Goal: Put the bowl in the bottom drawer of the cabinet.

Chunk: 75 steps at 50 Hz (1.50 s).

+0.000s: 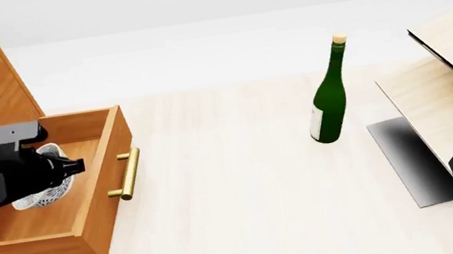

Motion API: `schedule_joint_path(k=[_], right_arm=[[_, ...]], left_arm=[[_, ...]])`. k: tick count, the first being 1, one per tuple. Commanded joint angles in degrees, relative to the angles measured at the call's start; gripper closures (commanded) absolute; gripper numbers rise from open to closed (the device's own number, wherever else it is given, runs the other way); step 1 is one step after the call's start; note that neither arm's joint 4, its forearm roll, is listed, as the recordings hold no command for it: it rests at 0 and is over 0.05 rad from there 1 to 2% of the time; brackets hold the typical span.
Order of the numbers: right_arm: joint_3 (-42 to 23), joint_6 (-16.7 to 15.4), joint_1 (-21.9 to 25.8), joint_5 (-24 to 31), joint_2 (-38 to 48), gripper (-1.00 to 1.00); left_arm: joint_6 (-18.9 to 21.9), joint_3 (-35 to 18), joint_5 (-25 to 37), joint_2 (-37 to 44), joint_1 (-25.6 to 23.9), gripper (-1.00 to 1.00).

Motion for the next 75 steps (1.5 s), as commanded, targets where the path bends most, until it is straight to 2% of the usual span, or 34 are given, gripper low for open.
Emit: schedule_joint_path(k=[1, 42, 62, 63, 75], right_arm=[[0.0, 0.0, 0.0, 0.0, 0.0, -1.0], [0.0, 0.0, 0.0, 0.0, 0.0, -1.0], [-0.5, 0.0, 0.3, 0.6, -0.1, -1.0], [-0.5, 0.0, 0.3, 0.6, -0.1, -1.0], [-0.5, 0.0, 0.3, 0.3, 0.2, -1.0]], left_arm=[[0.4, 0.2, -1.0, 0.7, 0.3, 1.0], [0.4, 0.9, -2.9, 2.8, 0.8, 1.0], [-1.8, 0.4, -2.3, 3.1, -1.3, 1.0], [-2.1, 0.2, -2.4, 3.2, -1.4, -1.0], [-1.7, -0.6, -1.4, 2.4, -0.9, -1.0]])
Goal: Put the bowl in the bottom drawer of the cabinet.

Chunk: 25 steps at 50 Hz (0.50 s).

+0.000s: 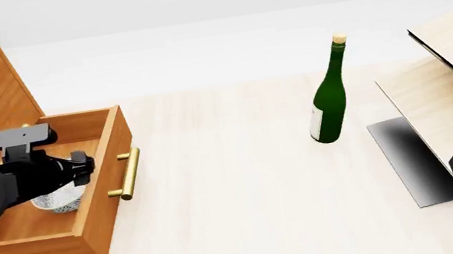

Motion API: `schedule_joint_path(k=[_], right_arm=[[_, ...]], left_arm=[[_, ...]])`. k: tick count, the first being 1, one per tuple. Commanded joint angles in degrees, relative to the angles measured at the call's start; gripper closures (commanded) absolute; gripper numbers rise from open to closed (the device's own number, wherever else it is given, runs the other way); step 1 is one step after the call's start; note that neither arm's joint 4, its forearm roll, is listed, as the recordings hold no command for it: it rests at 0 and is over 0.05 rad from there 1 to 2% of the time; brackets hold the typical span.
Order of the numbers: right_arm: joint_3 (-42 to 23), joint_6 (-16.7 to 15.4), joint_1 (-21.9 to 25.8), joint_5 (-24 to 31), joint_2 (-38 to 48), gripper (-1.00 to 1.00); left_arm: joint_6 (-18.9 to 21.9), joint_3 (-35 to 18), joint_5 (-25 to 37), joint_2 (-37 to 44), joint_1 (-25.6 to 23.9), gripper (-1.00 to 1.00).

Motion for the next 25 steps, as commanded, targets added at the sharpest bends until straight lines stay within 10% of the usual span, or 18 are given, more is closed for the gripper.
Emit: schedule_joint_path(k=[1, 25], right_arm=[[-0.1, 0.0, 0.0, -0.2, 0.3, -1.0], [-0.5, 0.0, 0.1, 0.9, -0.4, -1.0]], left_arm=[[0.1, -0.8, 0.9, -0.9, 0.3, -1.0], [-3.2, -1.4, 0.7, -4.6, -1.4, -1.0]])
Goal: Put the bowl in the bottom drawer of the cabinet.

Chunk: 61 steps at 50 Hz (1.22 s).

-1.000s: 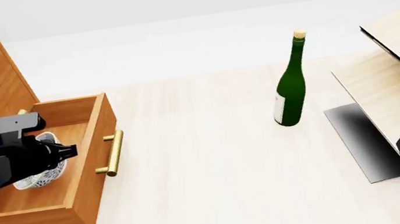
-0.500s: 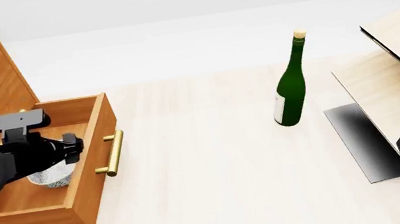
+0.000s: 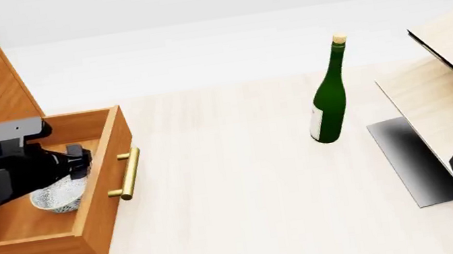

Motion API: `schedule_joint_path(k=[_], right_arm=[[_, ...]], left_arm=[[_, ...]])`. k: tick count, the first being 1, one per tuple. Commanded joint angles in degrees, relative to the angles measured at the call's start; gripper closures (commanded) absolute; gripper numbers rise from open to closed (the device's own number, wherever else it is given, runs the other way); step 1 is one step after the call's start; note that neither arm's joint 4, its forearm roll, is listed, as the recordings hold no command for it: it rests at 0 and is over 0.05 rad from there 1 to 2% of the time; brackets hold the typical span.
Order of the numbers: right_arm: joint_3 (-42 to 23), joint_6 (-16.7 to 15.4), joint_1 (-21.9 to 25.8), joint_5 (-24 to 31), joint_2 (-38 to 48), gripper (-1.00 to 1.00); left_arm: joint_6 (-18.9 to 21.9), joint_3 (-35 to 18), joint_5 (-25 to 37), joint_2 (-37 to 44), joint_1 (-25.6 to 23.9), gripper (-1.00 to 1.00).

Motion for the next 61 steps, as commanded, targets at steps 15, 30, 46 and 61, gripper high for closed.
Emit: schedule_joint_path(k=[15, 30, 46, 61], right_arm=[[-0.2, 0.0, 0.0, 0.6, -0.4, -1.0], [-0.2, 0.0, 0.0, 0.6, -0.4, -1.0], [-0.2, 0.0, 0.0, 0.6, -0.4, -1.0], [-0.2, 0.0, 0.0, 0.6, -0.4, -1.0]], left_arm=[[-8.2, -0.6, -0.4, -4.4, -4.3, -1.0], [-10.1, -0.9, -0.8, -10.1, -5.4, -1.0], [-9.5, -4.9, 2.2, -13.0, -8.7, -1.0], [-7.8, -6.0, 3.7, -16.3, -9.0, -1.0]])
